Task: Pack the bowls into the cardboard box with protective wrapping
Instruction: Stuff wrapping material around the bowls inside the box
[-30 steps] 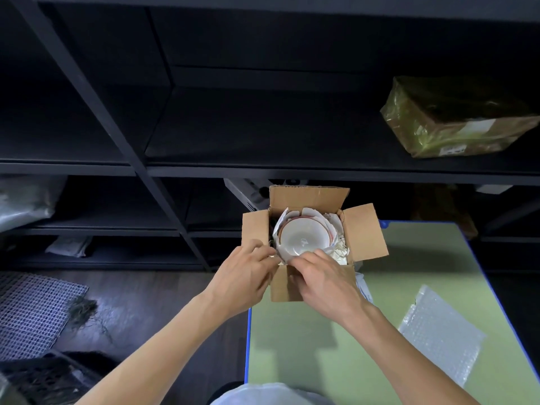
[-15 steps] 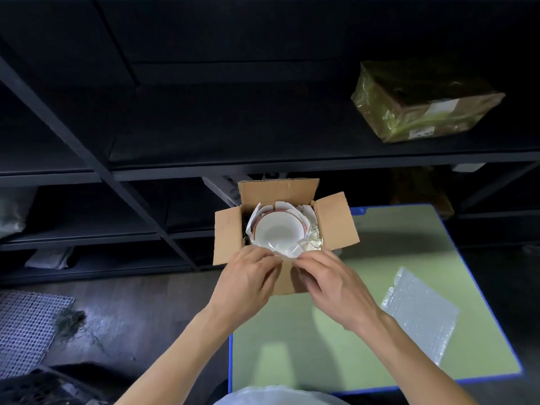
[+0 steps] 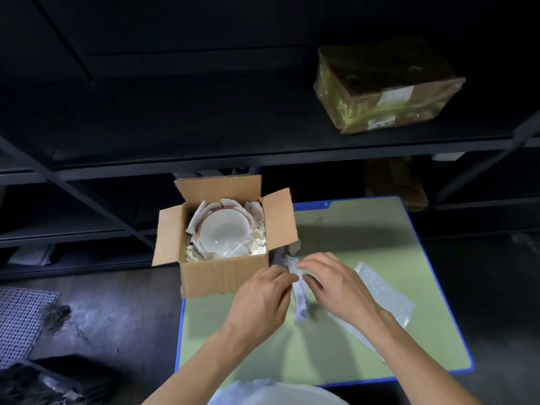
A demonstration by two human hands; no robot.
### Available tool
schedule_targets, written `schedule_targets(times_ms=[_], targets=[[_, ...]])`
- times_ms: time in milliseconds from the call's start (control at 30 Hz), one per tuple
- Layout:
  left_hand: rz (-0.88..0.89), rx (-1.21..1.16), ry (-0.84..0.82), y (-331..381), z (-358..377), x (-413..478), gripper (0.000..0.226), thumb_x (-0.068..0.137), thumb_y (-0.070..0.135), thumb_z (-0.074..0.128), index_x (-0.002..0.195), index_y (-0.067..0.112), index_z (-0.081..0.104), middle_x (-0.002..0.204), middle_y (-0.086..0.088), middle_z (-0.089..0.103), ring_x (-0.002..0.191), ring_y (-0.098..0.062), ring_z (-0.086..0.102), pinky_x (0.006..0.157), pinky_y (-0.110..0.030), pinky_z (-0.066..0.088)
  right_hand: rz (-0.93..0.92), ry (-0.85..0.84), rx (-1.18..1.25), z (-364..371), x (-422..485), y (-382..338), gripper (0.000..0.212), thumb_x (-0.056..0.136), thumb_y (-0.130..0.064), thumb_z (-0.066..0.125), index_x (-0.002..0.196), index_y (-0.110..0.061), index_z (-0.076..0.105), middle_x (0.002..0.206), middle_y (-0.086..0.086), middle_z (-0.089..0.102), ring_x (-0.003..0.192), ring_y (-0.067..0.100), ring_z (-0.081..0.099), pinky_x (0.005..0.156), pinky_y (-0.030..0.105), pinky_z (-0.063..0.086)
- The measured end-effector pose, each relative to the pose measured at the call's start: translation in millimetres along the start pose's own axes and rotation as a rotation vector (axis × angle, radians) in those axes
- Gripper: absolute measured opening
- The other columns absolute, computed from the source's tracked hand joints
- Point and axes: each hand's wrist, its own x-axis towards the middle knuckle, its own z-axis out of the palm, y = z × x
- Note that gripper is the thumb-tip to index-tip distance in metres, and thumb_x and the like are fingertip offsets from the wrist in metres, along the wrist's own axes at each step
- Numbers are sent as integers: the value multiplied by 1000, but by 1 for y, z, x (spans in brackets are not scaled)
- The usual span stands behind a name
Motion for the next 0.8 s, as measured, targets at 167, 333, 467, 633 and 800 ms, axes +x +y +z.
schedule_targets(times_ms=[167, 333, 467, 633, 800], targets=[[-102, 26, -135, 15, 41, 12, 38, 101, 25, 42, 135, 21, 58, 133, 3, 55, 119, -20, 51, 94, -33, 45, 39, -126, -51, 4, 18, 51, 34, 99, -23, 53, 133, -23, 60, 133, -7, 57, 124, 16, 49, 97, 35, 46], [-219, 66, -168, 21, 68, 15, 41, 101, 25, 40, 140, 18, 49, 142, -7, 45, 128, -24, 42, 106, -31, 36, -34, -288, -149, 13, 55, 69, 46, 99, -26, 49, 144, -33, 47, 133, 2, 51, 124, 25, 50, 93, 41, 50], [-305, 72, -174, 23, 74, 11, 46, 100, 23, 41, 145, 17, 43, 140, -11, 43, 130, -28, 38, 109, -34, 33, -50, -422, -247, 25, 97, 69, 46, 100, -34, 46, 146, -37, 40, 136, 12, 50, 119, 35, 54, 93, 43, 50], [-406, 36, -164, 20, 72, 6, 51, 98, 21, 44, 149, 18, 38, 147, -12, 38, 130, -32, 41, 105, -41, 38, -66, -375, -261, 40, 107, 74, 30, 100, -31, 46, 129, -29, 54, 119, 9, 65, 101, 32, 65, 75, 36, 50], [-435, 65, -197, 14, 80, 6, 52, 98, 22, 43, 150, 18, 36, 148, -12, 36, 124, -35, 46, 101, -43, 41, -31, -226, -267, 45, 75, 91, 24, 92, -20, 55, 116, -20, 56, 111, 6, 58, 102, 31, 56, 72, 40, 48]])
